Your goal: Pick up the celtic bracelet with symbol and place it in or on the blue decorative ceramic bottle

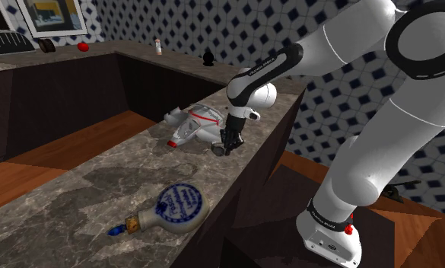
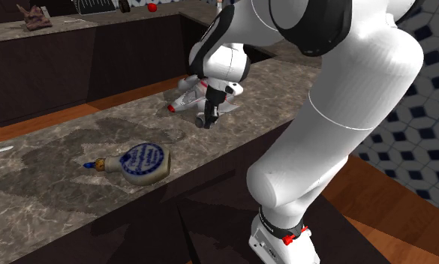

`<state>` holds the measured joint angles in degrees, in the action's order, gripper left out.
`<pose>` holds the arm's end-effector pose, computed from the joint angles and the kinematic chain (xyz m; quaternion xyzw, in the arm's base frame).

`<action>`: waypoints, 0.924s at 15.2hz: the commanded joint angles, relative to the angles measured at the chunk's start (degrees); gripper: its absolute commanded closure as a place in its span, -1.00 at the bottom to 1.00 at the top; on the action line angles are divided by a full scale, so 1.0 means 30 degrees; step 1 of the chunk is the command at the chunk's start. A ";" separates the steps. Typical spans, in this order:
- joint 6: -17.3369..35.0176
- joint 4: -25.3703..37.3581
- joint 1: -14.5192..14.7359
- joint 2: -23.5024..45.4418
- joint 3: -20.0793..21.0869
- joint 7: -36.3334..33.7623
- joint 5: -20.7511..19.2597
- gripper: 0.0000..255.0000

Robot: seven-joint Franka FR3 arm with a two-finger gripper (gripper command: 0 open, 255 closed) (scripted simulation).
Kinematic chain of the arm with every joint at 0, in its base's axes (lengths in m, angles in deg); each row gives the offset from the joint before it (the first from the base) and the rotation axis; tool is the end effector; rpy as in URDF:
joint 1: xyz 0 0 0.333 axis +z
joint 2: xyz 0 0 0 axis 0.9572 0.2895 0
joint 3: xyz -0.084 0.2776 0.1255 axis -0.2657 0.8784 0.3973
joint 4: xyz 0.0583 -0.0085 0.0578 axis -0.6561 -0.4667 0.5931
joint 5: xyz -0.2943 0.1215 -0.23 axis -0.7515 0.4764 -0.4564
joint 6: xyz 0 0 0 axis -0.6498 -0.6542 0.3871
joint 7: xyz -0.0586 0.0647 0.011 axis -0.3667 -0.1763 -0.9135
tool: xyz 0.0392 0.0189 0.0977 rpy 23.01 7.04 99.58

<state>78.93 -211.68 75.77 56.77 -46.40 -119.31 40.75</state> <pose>0.4235 -0.0161 0.3148 -0.6012 0.7807 0.1466 0.0873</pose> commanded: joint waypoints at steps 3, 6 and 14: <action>-0.1049 0.0322 -0.0144 -0.0808 0.0005 -0.0576 -0.0518 1.00; -0.1838 0.0617 -0.0234 -0.1367 0.0027 -0.0984 -0.0841 1.00; -0.1210 0.0184 0.1331 -0.2170 0.2089 -0.3851 0.0166 1.00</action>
<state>75.04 -210.98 79.01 50.67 -41.14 -129.36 40.77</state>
